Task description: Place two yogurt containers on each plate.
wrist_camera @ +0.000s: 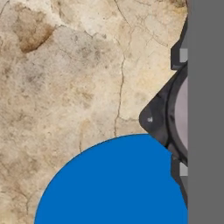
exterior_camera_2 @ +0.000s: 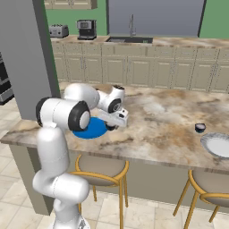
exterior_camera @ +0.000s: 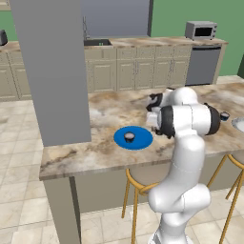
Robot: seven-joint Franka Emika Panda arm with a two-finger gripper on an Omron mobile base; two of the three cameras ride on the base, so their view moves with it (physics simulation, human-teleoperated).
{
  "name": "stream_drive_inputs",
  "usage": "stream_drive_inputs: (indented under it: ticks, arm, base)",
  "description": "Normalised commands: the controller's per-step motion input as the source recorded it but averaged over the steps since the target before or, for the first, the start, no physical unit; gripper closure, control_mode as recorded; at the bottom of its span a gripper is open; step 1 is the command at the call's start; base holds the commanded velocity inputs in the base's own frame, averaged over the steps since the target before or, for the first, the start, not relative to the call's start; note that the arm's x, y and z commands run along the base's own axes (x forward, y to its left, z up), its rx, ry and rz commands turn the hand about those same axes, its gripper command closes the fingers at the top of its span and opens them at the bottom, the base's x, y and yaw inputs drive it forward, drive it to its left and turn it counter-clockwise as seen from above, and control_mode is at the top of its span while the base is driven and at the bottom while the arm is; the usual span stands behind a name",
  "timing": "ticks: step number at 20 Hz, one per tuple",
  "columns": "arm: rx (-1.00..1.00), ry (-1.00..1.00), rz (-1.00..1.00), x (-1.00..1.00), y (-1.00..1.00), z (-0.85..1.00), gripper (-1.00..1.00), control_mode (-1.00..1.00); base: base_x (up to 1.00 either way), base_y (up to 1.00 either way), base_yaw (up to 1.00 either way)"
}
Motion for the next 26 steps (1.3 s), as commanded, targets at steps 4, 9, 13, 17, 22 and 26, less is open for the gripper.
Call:
stream_drive_inputs:
  ticks: [4,9,13,17,22,26]
  arm:
    - [0.0,0.0,0.0,-0.2,0.64,0.0,1.0,-1.0]
    - [0.0,0.0,0.0,0.02,0.36,0.0,1.0,-1.0]
    - [0.0,0.02,0.0,0.09,0.33,0.0,1.0,-1.0]
    - [0.0,0.02,0.0,0.15,0.15,-0.03,1.0,-1.0]
    - [0.0,0.05,0.0,0.14,0.03,-0.08,1.0,-1.0]
    - [0.0,0.13,0.0,0.1,0.0,-0.21,-1.0,-1.0]
  base:
    - [0.0,0.0,0.0]
    - [0.0,0.0,0.0]
    - [0.0,0.0,0.0]
    - [0.0,0.0,0.0]
    - [0.0,0.0,0.0]
    - [0.0,0.0,0.0]
